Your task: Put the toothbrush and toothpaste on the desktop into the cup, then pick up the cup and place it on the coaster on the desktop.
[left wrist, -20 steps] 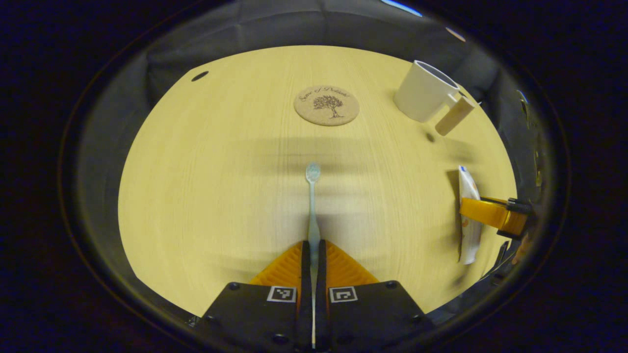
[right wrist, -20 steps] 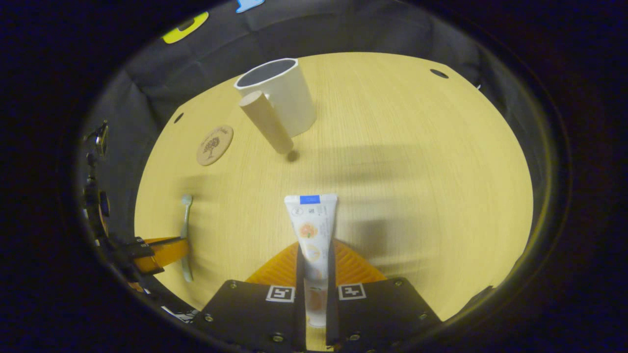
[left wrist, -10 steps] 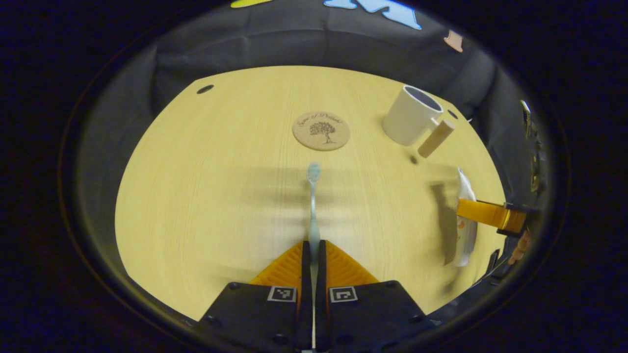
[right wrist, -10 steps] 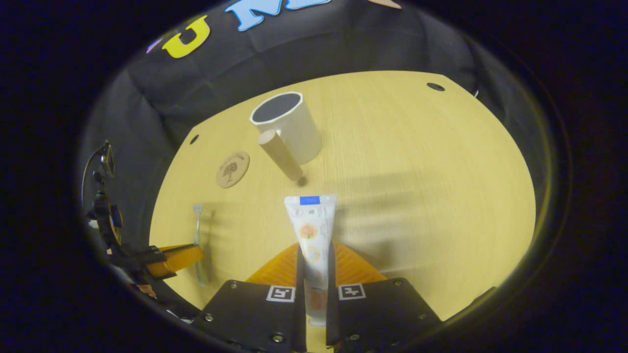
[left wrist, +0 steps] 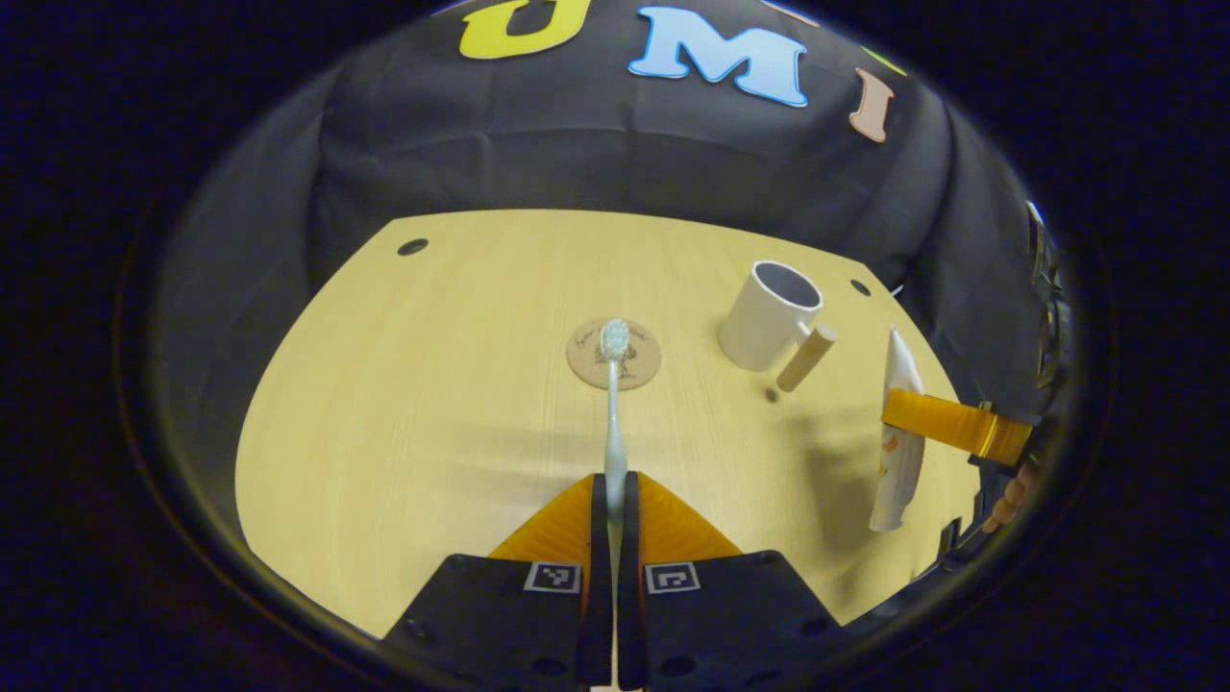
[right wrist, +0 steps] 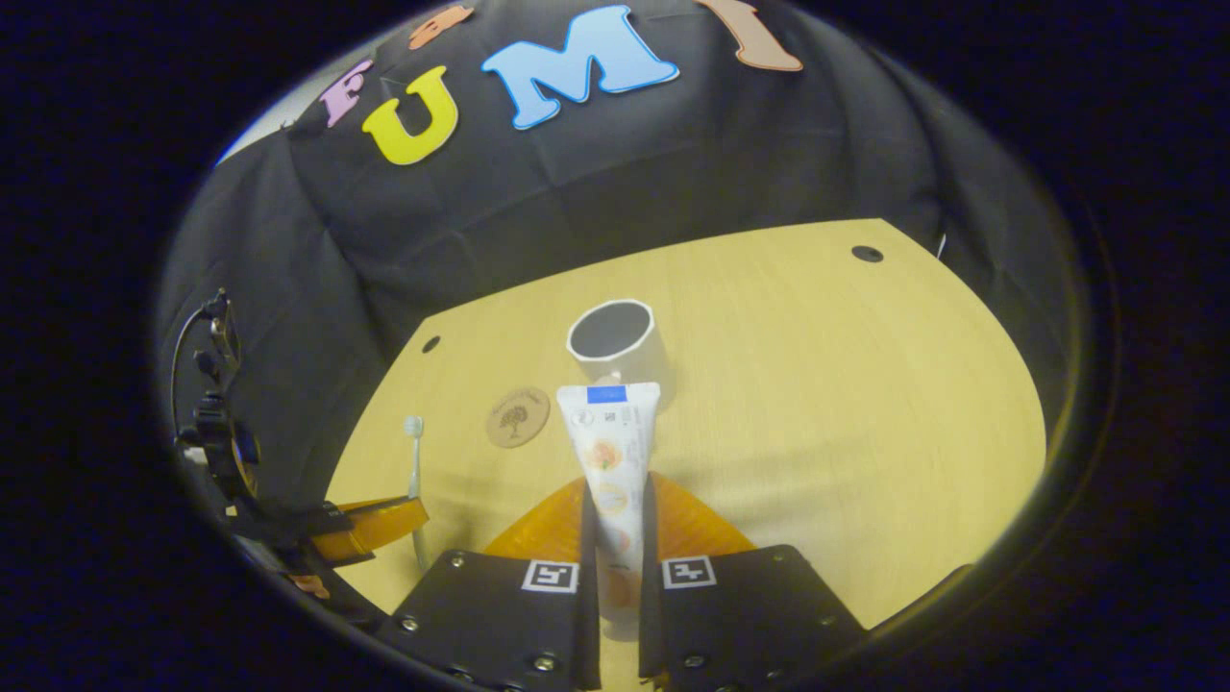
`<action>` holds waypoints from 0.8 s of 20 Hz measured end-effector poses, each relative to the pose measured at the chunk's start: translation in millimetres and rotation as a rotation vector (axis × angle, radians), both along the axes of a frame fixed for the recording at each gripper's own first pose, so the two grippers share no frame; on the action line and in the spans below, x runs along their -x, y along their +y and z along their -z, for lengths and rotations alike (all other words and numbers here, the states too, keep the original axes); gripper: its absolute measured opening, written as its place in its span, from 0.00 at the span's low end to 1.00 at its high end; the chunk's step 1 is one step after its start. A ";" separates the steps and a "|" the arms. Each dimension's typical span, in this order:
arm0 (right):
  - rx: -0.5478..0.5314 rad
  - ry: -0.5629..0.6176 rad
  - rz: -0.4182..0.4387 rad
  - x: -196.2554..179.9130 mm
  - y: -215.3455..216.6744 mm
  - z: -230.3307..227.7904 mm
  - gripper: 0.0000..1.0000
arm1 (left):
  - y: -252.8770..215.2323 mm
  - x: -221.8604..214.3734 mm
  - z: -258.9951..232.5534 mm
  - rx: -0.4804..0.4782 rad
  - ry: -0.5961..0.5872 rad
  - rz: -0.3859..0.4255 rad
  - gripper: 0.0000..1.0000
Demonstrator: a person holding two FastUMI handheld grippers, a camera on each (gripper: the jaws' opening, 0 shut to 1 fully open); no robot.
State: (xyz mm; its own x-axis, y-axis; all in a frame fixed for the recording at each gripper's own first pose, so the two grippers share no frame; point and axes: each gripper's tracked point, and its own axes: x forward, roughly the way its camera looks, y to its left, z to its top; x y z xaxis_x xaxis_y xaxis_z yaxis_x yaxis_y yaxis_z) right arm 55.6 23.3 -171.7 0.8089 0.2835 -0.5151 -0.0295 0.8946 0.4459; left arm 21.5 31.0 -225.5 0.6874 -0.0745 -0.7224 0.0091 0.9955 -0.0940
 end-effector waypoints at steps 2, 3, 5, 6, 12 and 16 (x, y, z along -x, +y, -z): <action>0.009 -0.061 0.007 -6.2 1.1 -15.3 0.17 | -3.7 -8.3 -11.7 -0.002 -0.051 0.015 0.10; 0.013 -0.091 0.010 -10.4 2.2 -23.8 0.17 | -5.2 -14.3 -19.8 0.001 -0.079 0.021 0.10; 0.018 -0.154 0.019 -20.0 3.3 -40.9 0.14 | -7.7 -23.8 -35.1 0.009 -0.134 0.029 0.10; 0.023 -0.187 0.024 -24.3 2.8 -48.8 0.17 | -9.1 -30.5 -41.6 0.016 -0.159 0.030 0.10; 0.041 -0.335 0.056 -57.7 -1.7 -91.4 0.17 | -13.7 -63.0 -86.4 0.036 -0.317 0.049 0.10; 0.045 -0.416 0.082 -83.7 -5.7 -113.2 0.17 | -13.1 -87.8 -109.0 0.025 -0.421 0.056 0.10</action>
